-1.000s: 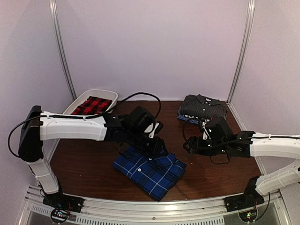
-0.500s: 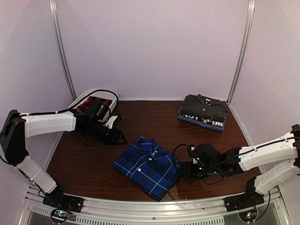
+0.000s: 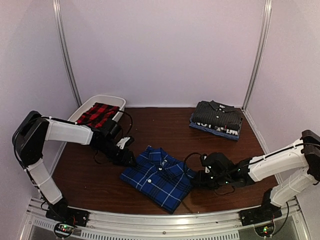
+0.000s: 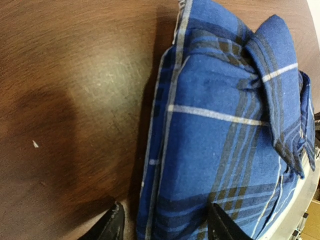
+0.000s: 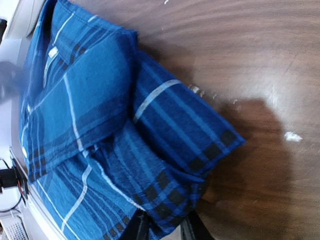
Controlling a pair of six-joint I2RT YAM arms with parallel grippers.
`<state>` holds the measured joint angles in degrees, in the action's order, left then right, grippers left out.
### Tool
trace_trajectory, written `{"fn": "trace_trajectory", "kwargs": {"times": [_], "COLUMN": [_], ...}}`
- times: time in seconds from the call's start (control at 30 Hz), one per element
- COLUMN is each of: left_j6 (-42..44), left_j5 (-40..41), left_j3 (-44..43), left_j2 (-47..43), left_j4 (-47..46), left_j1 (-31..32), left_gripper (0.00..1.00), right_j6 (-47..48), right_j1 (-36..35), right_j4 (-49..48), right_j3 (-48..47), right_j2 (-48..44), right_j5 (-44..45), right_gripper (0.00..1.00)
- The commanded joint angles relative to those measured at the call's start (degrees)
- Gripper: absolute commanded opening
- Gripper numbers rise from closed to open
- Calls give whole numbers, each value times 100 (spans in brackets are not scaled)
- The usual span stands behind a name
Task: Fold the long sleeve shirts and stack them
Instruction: Rotate the square-folded shirt at the center of the board, then move the square-folded shirt to the center of the board.
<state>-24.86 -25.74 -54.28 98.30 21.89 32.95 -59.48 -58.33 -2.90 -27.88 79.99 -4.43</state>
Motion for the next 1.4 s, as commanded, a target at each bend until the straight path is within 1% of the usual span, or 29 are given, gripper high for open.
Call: {"fn": "trace_trajectory", "kwargs": {"times": [0.0, 0.07, 0.13, 0.27, 0.4, 0.53, 0.6, 0.67, 0.7, 0.77, 0.8, 0.93, 1.03, 1.3, 1.37], "left_j6": [-122, -300, -530, -1164, -1673, -1952, -2132, -2313, -2428, -2581, -2625, -2582, -2308, -1266, -1156], "left_j5": [-67, -56, -90, 66, 188, 140, 114, 57, 37, 42, 91, 691, 916, 1062, 909], "left_j3": [147, 286, 472, 845, 1204, 1347, 1426, 1529, 1572, 1656, 1686, 1687, 1804, 1993, 1984], "left_j2": [21, -58, -170, -436, -723, -777, -772, -767, -775, -817, -874, -1238, -1556, -2338, -2361], "left_j4": [-421, -539, -730, -1014, -1384, -1672, -1813, -1980, -2043, -2121, -2108, -1444, -967, 132, 65], "left_j1": [-13, 15, 46, 215, 247, 342, 389, 442, 455, 467, 467, 378, 74, -1208, -1396], "left_gripper": [54, 52, 48, 42, 41, 38, 32, 24, 19, 4, 0, 0, 0, 0, 0], "right_j6": [350, 560, 780, 1259, 1685, 1919, 1986, 2042, 2071, 2163, 2214, 2428, 2598, 3191, 3302], "right_j1": [439, 631, 812, 1207, 1468, 1540, 1528, 1538, 1537, 1536, 1539, 1589, 1704, 2149, 2315], "right_j4": [-184, -150, -110, 31, 410, 622, 727, 847, 921, 1097, 1184, 1576, 1792, 2177, 2201], "right_j3": [-88, -249, -453, -977, -1635, -1993, -2128, -2227, -2276, -2389, -2459, -2719, -2860, -3356, -3510], "right_j2": [143, 257, 442, 962, 1377, 1567, 1592, 1560, 1528, 1463, 1419, 1305, 1273, 1463, 1578], "right_j5": [-47, -88, -156, -240, -163, -182, -174, -62, 15, 189, 275, 700, 974, 1537, 1574], "right_gripper": [18, 16, 15, 13, 12, 14, 16, 21, 23, 30, 34, 46, 51, 55, 55]}}
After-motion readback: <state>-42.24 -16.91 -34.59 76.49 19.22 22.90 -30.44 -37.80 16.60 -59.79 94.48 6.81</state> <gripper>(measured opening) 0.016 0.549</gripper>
